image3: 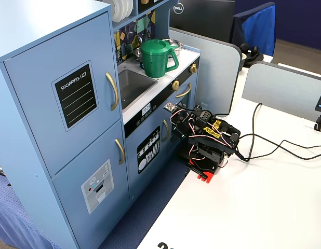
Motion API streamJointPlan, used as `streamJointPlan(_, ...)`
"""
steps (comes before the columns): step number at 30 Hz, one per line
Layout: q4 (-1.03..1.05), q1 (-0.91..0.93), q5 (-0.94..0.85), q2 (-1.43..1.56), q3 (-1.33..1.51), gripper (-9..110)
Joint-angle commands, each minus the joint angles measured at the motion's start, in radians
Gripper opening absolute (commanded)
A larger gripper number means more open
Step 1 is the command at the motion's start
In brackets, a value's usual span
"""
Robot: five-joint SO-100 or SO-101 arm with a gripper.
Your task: Open the left cabinet door
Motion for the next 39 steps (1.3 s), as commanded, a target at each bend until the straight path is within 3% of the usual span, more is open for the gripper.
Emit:
streamJointPlan(1, 0.104, -0.011, 0.063, -0.005, 0.081, 0)
streamJointPlan(26, 0.104, -0.011, 0.067, -0.005, 0.081, 0)
streamJointPlan(31, 0.074, -0.009, 0.137, -0.005, 0.080, 10)
streamJointPlan(39, -0.012, 0.003, 0.084, -0.006, 0.078, 8)
